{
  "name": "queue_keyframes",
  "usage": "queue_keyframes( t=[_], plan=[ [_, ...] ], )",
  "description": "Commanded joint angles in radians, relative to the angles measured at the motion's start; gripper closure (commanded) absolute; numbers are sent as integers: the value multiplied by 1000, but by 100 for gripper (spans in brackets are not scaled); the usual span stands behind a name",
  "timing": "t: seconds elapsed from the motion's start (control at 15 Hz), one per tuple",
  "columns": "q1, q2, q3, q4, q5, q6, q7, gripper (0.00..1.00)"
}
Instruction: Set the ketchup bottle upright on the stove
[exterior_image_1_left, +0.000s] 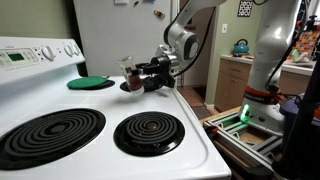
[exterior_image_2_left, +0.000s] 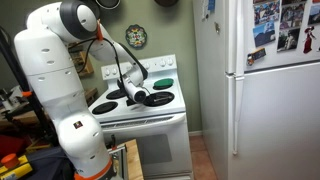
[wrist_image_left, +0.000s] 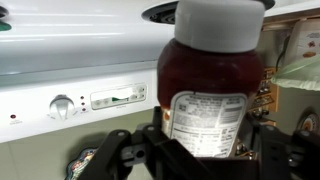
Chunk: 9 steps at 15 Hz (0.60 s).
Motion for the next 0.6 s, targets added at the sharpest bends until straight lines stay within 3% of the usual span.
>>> queue_keyframes(
  t=[0.0, 0.53],
  plan=[
    [23, 19, -13, 16, 84, -13, -49, 55],
    [52, 88, -9, 55, 85, 30, -43, 55]
  ],
)
